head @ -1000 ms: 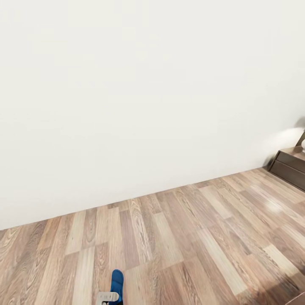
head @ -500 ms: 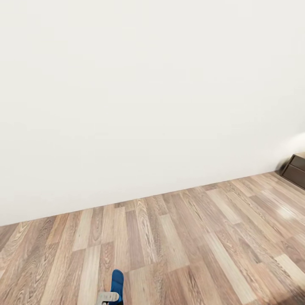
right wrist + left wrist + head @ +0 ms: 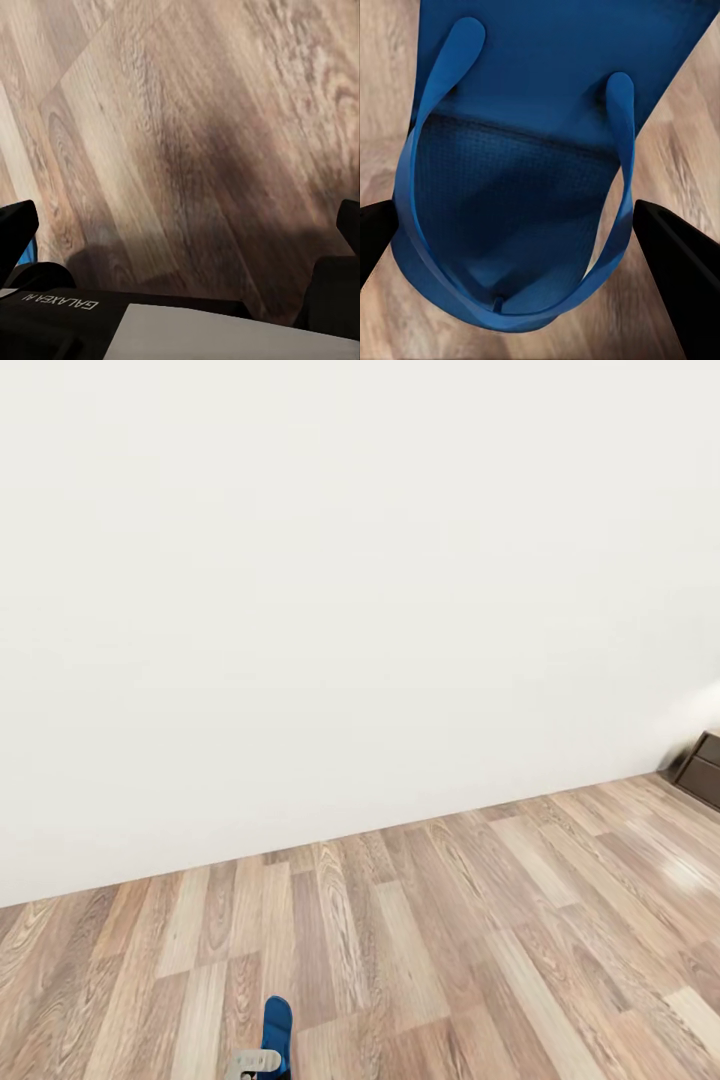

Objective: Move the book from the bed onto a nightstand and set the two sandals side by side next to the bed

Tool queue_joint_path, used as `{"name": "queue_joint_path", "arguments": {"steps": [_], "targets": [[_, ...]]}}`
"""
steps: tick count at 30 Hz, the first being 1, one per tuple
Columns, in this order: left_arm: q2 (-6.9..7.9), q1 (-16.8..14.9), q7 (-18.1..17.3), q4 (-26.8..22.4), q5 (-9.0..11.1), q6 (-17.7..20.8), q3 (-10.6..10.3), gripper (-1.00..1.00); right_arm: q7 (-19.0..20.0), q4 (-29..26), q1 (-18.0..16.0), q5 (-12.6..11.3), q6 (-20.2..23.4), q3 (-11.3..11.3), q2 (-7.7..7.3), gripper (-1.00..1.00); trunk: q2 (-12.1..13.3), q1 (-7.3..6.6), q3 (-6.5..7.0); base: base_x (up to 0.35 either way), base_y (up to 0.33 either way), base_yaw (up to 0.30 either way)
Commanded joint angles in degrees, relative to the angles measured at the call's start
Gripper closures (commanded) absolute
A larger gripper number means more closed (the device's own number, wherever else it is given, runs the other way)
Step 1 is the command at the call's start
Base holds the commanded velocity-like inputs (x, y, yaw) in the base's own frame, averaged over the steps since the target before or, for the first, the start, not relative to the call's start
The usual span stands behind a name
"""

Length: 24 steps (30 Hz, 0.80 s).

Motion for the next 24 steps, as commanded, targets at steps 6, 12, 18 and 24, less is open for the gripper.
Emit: {"name": "queue_joint_path", "arguments": {"steps": [6, 12, 18, 24], "targets": [[-0.03, 0.0, -0.2, 0.0, -0.6, -0.2, 0.5, 1.0, 0.2, 0.0, 0.0, -0.5, 0.6, -0.1, 0.0, -1.0, 0.0, 0.0, -0.05, 0.044, -0.008, 0.0], [-0.03, 0.0, -0.2, 0.0, -0.6, -0.2, 0.5, 1.0, 0.2, 0.0, 0.0, -0.5, 0.6, -0.1, 0.0, -1.0, 0.0, 0.0, -0.05, 0.114, 0.012, 0.0], [-0.03, 0.0, -0.2, 0.0, -0.6, -0.2, 0.5, 1.0, 0.2, 0.0, 0.0, -0.5, 0.6, -0.1, 0.0, -1.0, 0.0, 0.0, -0.05, 0.116, 0.013, 0.0], [-0.03, 0.0, -0.2, 0.0, -0.6, -0.2, 0.5, 1.0, 0.2, 0.0, 0.0, -0.5, 0.6, -0.1, 0.0, -1.0, 0.0, 0.0, -0.05, 0.028, 0.001, 0.0]]}}
